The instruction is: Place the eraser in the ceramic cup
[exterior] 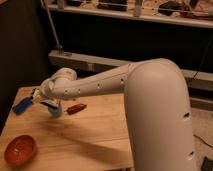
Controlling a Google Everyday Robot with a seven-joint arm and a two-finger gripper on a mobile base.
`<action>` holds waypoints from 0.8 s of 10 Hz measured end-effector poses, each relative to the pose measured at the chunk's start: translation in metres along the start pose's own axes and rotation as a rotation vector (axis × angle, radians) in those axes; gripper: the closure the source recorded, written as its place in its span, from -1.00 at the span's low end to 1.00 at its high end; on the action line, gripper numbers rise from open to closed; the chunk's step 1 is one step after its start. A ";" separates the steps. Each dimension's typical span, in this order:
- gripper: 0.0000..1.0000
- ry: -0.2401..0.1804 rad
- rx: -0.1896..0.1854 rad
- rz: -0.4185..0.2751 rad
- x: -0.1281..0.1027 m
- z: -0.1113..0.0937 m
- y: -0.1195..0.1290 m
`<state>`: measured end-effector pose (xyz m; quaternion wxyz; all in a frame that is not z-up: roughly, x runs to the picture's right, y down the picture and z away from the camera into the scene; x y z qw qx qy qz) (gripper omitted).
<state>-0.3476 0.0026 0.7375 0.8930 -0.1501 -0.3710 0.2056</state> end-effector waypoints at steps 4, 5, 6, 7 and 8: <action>0.58 -0.101 -0.033 0.074 -0.005 0.004 0.002; 0.58 -0.138 -0.044 0.101 -0.004 0.004 0.004; 0.58 -0.166 -0.052 0.122 -0.002 0.004 0.006; 0.58 -0.193 -0.058 0.141 0.003 0.002 0.007; 0.58 -0.203 -0.058 0.147 0.008 0.001 0.007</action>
